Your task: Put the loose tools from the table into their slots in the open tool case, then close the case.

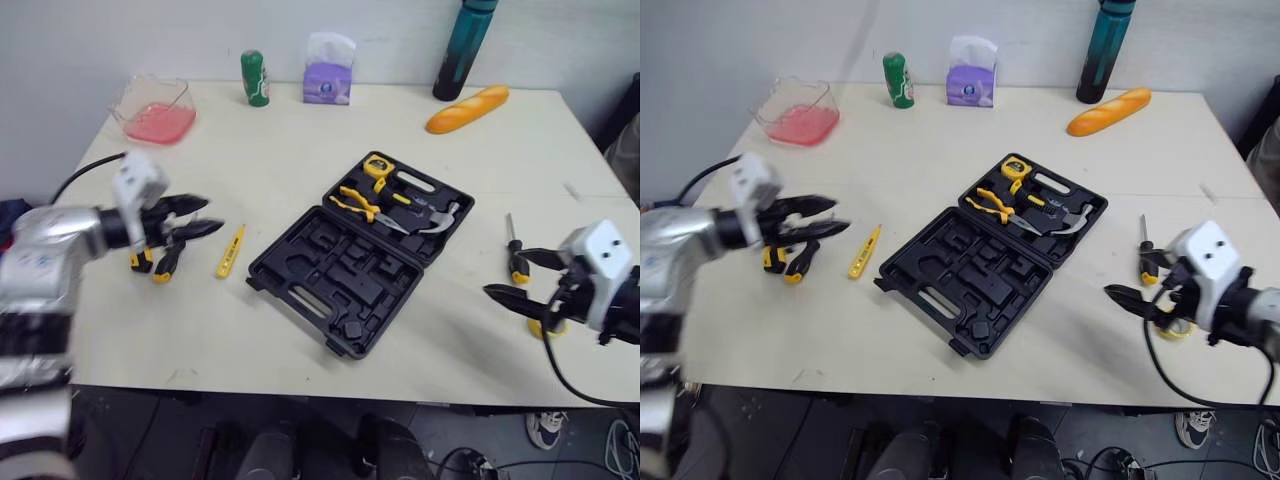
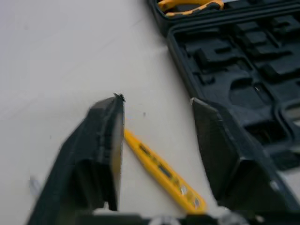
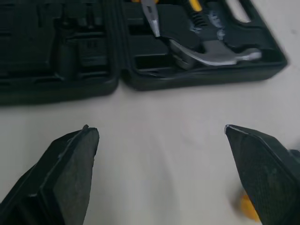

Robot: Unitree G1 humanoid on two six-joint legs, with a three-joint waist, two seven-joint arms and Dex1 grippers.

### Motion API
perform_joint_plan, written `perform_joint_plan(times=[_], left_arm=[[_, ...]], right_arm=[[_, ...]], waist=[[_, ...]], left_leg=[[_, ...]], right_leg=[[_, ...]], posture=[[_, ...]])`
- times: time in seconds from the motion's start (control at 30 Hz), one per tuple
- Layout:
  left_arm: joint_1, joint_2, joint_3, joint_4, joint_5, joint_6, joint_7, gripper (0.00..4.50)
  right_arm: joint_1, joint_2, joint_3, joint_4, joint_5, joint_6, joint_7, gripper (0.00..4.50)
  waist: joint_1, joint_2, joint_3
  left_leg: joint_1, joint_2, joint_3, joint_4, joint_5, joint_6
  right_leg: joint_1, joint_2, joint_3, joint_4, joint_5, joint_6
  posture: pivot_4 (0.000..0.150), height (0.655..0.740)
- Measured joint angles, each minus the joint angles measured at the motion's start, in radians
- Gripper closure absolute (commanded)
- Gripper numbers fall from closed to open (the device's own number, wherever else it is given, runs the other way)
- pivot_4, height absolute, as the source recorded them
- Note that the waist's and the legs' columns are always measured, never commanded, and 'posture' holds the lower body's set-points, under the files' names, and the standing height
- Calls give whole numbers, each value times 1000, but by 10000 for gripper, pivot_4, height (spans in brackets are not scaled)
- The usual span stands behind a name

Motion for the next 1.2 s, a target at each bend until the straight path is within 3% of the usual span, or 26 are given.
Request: perform_joint_plan(times=[0.07, 0.2, 0.23, 0.43, 0.7, 1.0, 1.2], left_arm=[[-99, -80, -48, 179, 66, -67, 29, 43790], [-244, -200, -104, 462, 169, -199, 88, 45000], [-265, -217, -110, 506, 184, -219, 102, 45000], [-386, -342, -113, 747, 261, -325, 194, 45000], [-423, -401, -108, 830, 320, -357, 238, 45000], [-384, -353, -111, 780, 329, -351, -32, 45000], [-248, -328, -120, 547, 326, -315, -176, 45000]], right_arm=[[-27, 33, 50, -1, -15, 28, -54, 22438], [-99, 72, 161, 0, -52, 49, -128, 43463], [-115, 82, 180, 4, -66, 51, -141, 44386], [-210, 127, 303, 71, -144, 60, -194, 44386], [-279, 189, 360, 123, -181, 62, -215, 44386], [-278, 216, 381, 141, -218, 62, -219, 44386], [-267, 165, 372, 143, -236, 56, -164, 44386]], waist=[[0, -2, 0], [-5, -4, 1], [-6, -4, 1], [-12, -5, 1], [-20, -5, 1], [-23, -5, 1], [-21, -5, 1]], left_leg=[[-1, 0, 1, 0, 0, 1], [-5, 3, 2, 5, -1, 2], [-5, 3, 2, 6, -2, 2], [-9, 5, 1, 12, -3, 3], [-18, 4, 3, 13, -3, 3], [-18, 5, 4, 13, -3, 4], [-18, 5, 5, 13, -3, 4]], right_leg=[[-1, 1, -1, 0, 0, 0], [-3, 3, -2, -1, 1, 1], [-3, 3, -2, 0, 1, 1], [-4, 4, -2, 0, 2, 1], [-15, 4, -2, 2, 3, 1], [-15, 5, -1, 2, 3, 1], [-15, 4, -1, 3, 3, 1]], posture=[[1500, 7348], [1500, 7348], [1500, 7348], [1500, 7348], [1500, 7348], [1500, 7348], [1500, 7348]])
